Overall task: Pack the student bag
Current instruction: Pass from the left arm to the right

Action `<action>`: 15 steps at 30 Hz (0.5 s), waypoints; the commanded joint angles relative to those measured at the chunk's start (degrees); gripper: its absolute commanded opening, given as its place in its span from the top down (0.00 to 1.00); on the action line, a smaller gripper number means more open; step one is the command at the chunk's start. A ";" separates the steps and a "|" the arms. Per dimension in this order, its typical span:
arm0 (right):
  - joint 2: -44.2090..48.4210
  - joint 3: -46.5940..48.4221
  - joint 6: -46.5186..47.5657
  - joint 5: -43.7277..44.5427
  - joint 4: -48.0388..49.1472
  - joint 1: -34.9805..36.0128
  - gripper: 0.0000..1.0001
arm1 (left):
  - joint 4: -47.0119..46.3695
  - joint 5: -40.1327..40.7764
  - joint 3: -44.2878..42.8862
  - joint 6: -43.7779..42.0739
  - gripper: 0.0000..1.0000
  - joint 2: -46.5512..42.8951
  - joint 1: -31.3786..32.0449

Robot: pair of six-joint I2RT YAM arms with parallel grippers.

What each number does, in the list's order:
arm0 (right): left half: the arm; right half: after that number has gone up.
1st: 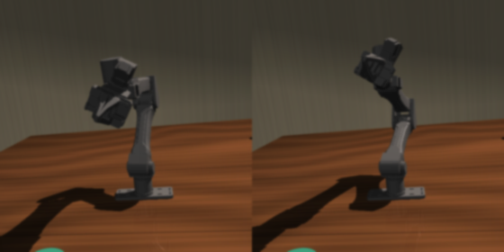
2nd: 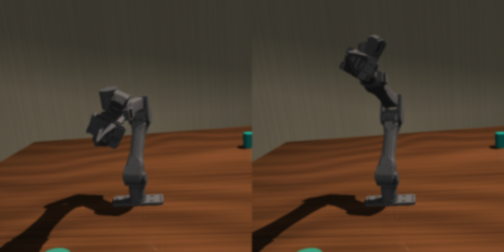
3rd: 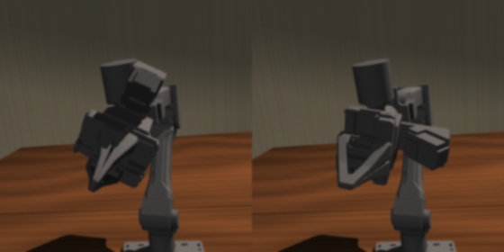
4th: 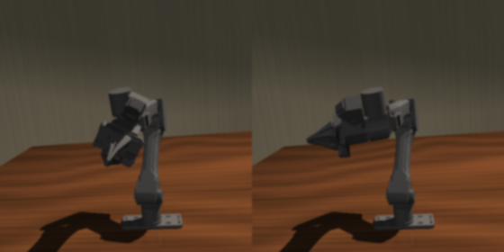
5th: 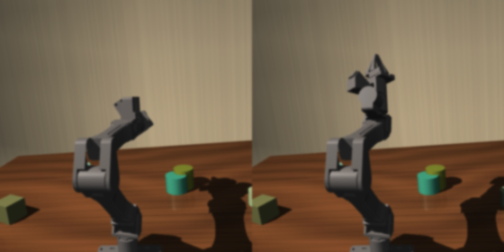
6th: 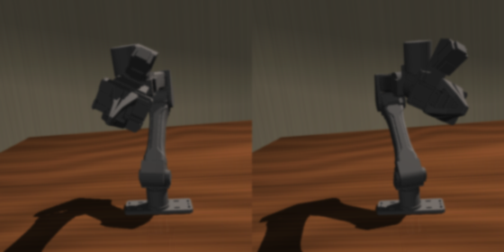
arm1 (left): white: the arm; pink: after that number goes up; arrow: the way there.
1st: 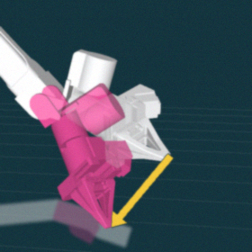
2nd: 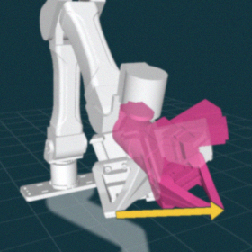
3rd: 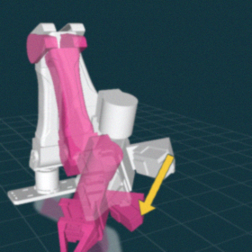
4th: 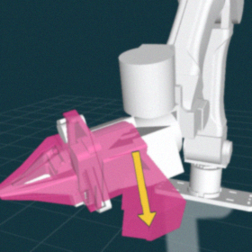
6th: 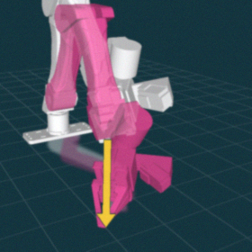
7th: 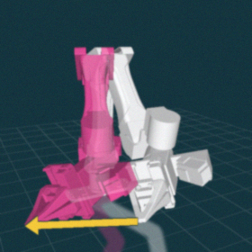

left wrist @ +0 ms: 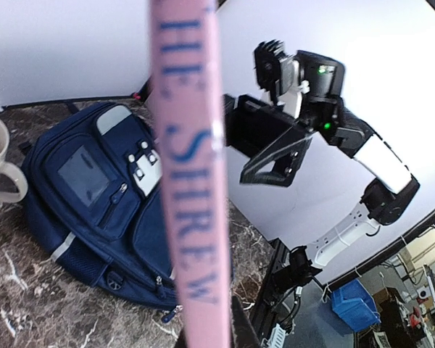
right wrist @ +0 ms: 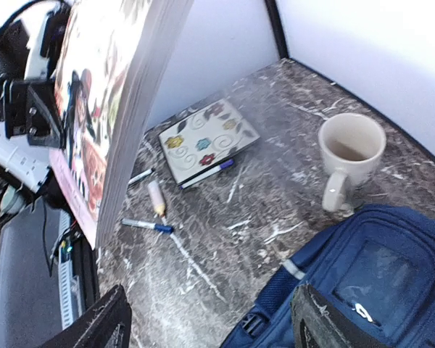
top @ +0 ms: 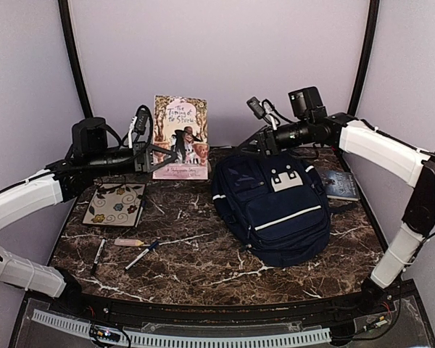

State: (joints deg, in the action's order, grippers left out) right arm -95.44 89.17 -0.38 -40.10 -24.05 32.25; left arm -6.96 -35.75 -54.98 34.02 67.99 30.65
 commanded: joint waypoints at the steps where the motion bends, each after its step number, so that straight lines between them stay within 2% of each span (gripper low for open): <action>1: -0.42 -4.88 1.35 -12.28 0.23 0.95 0.21 | -9.90 -5.99 -1.79 -1.11 1.00 0.81 1.45; 2: 0.41 -6.26 0.27 -14.37 2.88 0.89 0.19 | -11.87 -7.13 -1.41 -0.43 1.00 0.91 2.00; 4: 2.53 -8.86 -2.19 -17.78 8.38 0.95 0.04 | -15.64 -8.90 -1.03 0.97 1.00 1.32 2.82; 5: 3.50 -9.97 -3.39 -18.46 10.78 0.91 0.01 | -16.77 -9.47 -1.07 1.61 1.00 1.68 3.09; 8: 6.07 -10.92 -6.11 -20.47 16.39 0.98 0.00 | -18.42 -10.44 -1.68 3.05 1.00 2.99 3.85; 12: 4.61 -9.03 -10.29 -22.32 22.21 1.25 0.00 | -21.84 -11.76 -2.02 4.92 1.00 4.55 4.24; 15: 2.02 -9.98 -21.07 -27.51 32.59 1.87 0.00 | -25.53 -12.42 -2.07 7.02 1.00 5.82 6.25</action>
State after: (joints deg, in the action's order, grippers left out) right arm -92.31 78.70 -9.82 -60.75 -6.81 33.17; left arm -24.10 -45.50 -55.35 38.17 73.19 35.48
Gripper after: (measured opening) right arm 0.999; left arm 0.069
